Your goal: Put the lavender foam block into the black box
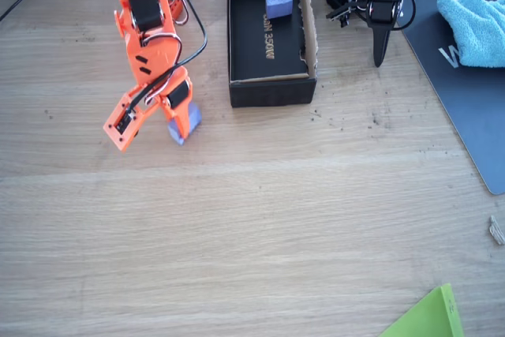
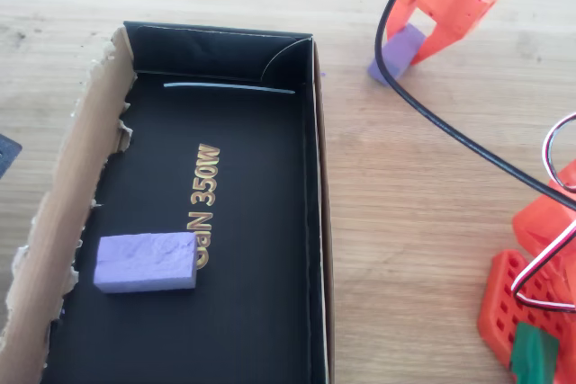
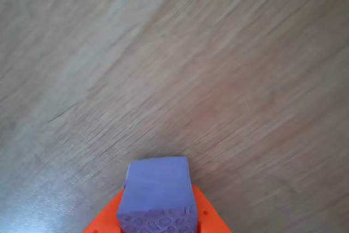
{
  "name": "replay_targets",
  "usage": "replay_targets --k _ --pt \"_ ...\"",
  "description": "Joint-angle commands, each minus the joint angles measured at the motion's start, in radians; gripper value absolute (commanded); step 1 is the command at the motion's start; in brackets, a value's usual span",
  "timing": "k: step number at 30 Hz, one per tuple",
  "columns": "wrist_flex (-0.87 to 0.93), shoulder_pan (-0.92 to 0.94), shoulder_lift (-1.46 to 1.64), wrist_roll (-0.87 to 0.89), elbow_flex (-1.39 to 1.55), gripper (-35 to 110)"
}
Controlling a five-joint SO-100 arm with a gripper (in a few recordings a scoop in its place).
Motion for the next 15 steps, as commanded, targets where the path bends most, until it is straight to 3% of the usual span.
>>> replay_targets --k 1,9,15 --pt "0.072 0.003 0.110 0.014 -0.028 0" --pt "0.310 0.014 0.440 -0.069 -0.149 0" --pt "0.410 -0.071 0.512 -0.012 -0.273 0"
